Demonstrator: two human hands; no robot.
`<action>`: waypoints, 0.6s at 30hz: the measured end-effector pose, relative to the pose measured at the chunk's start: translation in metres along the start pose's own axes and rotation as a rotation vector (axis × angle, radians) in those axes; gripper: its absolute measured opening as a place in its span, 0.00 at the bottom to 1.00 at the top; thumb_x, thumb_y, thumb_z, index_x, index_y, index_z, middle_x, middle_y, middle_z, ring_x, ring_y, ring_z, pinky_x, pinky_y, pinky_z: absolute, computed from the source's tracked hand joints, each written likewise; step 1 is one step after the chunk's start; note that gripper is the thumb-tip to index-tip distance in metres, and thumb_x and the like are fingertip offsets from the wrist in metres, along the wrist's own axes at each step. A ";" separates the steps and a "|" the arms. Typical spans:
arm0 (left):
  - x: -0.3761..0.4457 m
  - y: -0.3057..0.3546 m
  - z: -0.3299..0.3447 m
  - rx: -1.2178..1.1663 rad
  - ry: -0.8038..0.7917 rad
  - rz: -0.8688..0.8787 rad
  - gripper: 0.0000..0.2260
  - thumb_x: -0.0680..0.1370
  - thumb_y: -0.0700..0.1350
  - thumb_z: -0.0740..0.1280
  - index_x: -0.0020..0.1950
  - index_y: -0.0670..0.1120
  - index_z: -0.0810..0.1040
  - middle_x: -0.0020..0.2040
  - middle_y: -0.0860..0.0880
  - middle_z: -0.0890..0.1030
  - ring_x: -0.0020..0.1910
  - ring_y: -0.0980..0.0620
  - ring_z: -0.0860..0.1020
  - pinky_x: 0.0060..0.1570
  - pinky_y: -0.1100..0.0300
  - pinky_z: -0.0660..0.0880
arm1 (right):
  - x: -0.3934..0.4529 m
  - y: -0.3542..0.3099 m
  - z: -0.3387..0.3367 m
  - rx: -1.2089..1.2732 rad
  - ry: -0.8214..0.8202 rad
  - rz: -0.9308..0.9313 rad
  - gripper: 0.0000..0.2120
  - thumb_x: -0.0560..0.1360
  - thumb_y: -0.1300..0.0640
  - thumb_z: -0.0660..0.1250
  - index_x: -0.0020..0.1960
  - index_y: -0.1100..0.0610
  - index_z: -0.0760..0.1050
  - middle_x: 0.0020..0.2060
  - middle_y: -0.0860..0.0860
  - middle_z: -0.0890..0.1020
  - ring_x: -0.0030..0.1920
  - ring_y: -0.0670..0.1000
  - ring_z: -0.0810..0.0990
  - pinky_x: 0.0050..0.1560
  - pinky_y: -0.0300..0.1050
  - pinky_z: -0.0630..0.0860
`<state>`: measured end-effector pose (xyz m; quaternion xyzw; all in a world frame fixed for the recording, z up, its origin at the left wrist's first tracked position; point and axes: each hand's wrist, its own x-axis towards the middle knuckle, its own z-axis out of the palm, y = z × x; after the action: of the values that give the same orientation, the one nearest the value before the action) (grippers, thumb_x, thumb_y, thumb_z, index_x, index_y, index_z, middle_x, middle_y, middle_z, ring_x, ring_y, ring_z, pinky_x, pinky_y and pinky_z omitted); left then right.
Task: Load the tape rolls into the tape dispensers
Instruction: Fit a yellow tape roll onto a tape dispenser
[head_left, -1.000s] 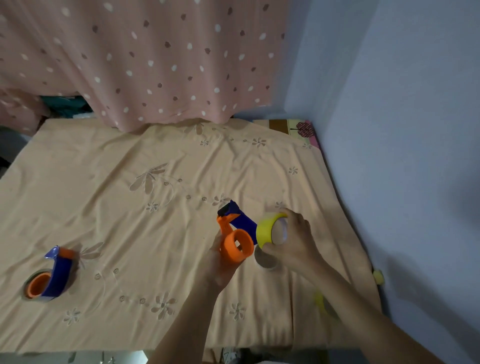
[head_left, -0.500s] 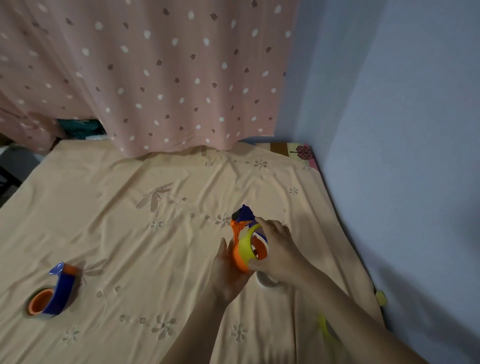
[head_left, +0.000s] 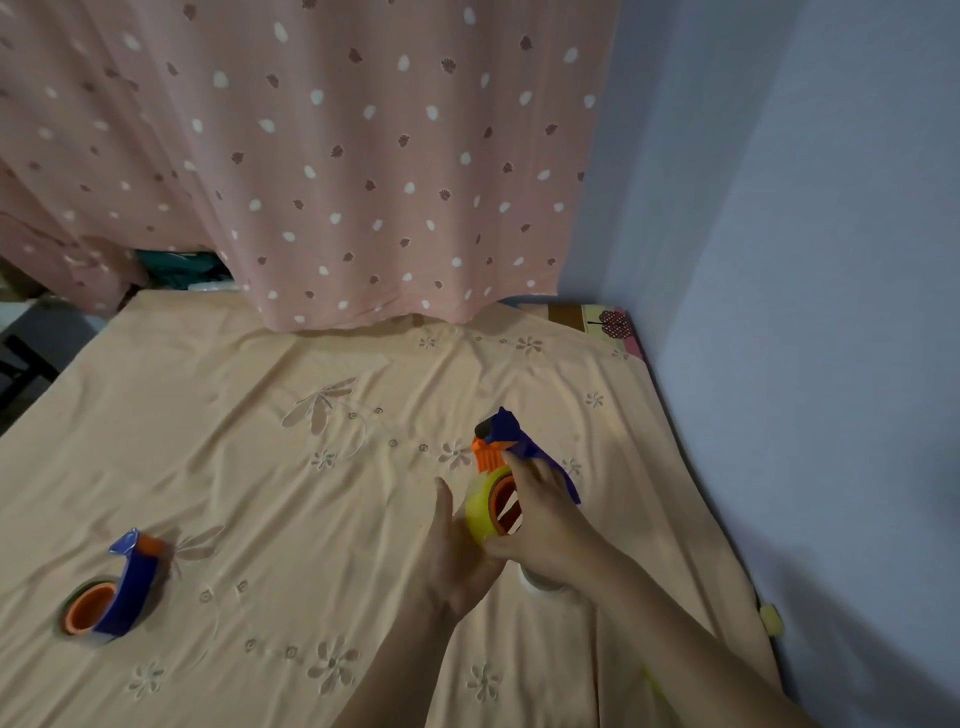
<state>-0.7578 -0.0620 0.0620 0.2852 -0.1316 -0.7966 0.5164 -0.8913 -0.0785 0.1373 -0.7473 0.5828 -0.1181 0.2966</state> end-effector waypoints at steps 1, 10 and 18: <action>-0.002 0.001 0.001 0.046 -0.023 0.014 0.42 0.69 0.64 0.77 0.74 0.38 0.74 0.71 0.37 0.77 0.70 0.40 0.77 0.68 0.47 0.77 | 0.000 0.000 0.001 0.028 0.016 0.008 0.52 0.66 0.46 0.77 0.80 0.49 0.49 0.74 0.49 0.61 0.74 0.53 0.61 0.69 0.48 0.69; -0.008 0.007 -0.011 0.182 0.032 0.060 0.35 0.67 0.38 0.77 0.73 0.36 0.72 0.71 0.31 0.75 0.69 0.35 0.76 0.69 0.40 0.71 | 0.003 -0.002 -0.004 0.071 0.361 -0.132 0.29 0.75 0.53 0.72 0.73 0.52 0.66 0.68 0.47 0.72 0.67 0.49 0.73 0.60 0.31 0.71; -0.024 0.015 -0.009 0.131 0.118 0.102 0.23 0.71 0.36 0.72 0.66 0.41 0.80 0.63 0.37 0.81 0.60 0.43 0.81 0.59 0.47 0.80 | 0.026 -0.006 0.021 0.251 -0.008 0.186 0.20 0.76 0.56 0.68 0.67 0.54 0.70 0.53 0.50 0.82 0.51 0.52 0.82 0.48 0.43 0.80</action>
<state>-0.7340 -0.0461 0.0693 0.3575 -0.1671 -0.7410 0.5434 -0.8679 -0.0961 0.1196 -0.6474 0.6290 -0.1589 0.3999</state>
